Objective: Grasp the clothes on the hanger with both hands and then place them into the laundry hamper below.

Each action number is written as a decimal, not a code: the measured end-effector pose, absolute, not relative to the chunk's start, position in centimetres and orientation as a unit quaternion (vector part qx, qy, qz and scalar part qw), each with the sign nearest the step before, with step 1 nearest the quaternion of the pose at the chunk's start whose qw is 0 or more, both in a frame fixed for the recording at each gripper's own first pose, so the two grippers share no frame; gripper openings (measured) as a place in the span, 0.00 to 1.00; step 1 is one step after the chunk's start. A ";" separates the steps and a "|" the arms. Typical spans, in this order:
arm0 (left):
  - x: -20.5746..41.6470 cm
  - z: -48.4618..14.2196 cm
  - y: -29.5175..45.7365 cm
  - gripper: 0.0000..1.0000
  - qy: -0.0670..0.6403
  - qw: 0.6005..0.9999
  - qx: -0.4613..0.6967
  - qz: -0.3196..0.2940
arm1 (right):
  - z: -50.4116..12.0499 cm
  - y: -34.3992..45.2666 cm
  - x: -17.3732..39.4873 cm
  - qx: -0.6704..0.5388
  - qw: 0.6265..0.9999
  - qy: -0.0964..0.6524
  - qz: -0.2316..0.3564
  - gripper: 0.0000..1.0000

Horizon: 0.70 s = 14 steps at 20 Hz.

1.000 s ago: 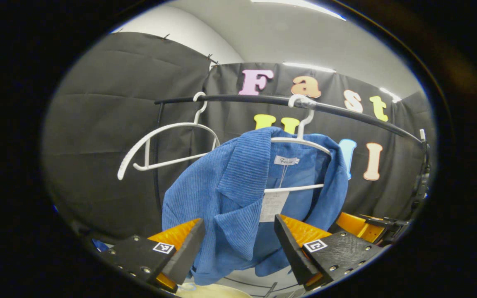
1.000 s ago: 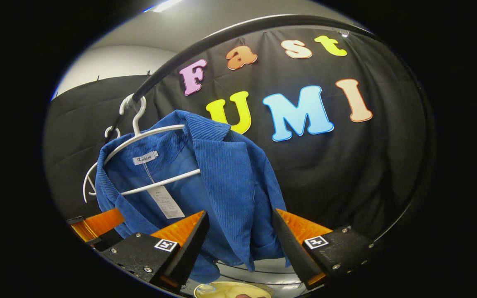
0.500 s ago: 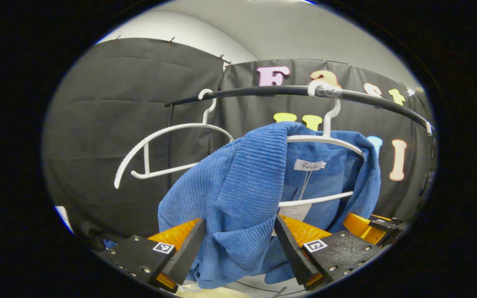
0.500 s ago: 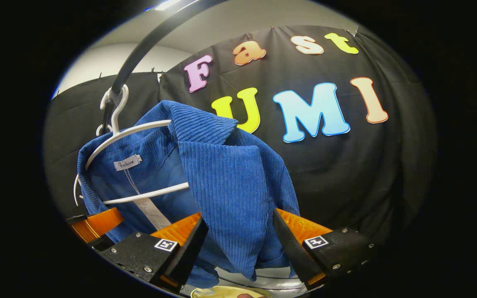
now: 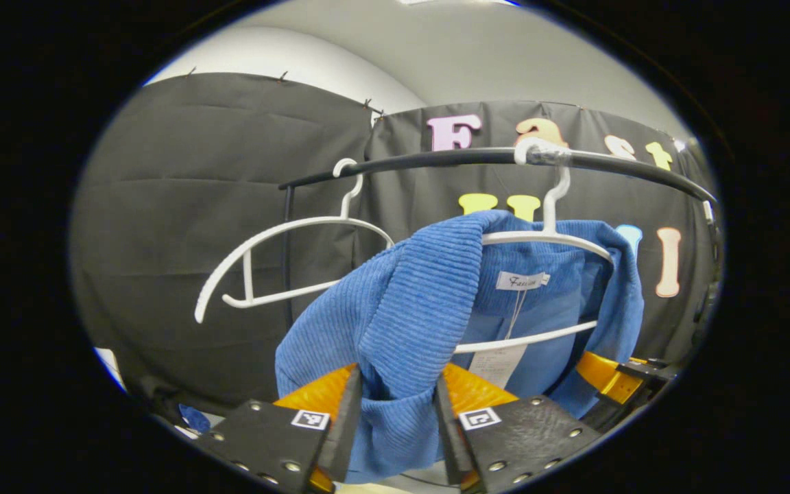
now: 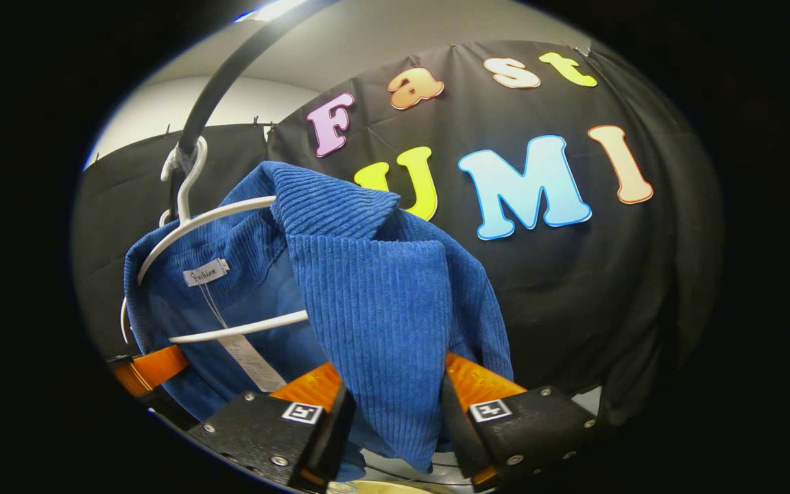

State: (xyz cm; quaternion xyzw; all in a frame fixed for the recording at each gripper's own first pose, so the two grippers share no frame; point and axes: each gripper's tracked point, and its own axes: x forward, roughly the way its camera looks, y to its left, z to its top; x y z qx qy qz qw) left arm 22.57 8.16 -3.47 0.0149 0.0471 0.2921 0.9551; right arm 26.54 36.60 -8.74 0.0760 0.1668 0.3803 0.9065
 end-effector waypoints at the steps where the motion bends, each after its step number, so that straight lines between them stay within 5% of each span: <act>1: 22.5 -3.4 8.3 0.45 0.042 0.954 0.015 0.297 | -8.6 36.5 26.8 0.075 0.907 0.162 0.380 0.57; 4: 22.2 -3.8 8.2 0.12 0.038 0.958 -0.008 0.284 | -8.3 36.7 27.0 0.102 0.903 0.162 0.386 0.14; 6: 22.1 -3.7 8.0 0.09 0.037 0.964 -0.023 0.264 | -7.7 37.1 26.3 0.120 0.892 0.160 0.406 0.04; 14: 21.9 -3.8 7.8 0.09 0.035 0.971 -0.049 0.232 | -7.7 37.4 25.4 0.103 0.886 0.155 0.425 0.00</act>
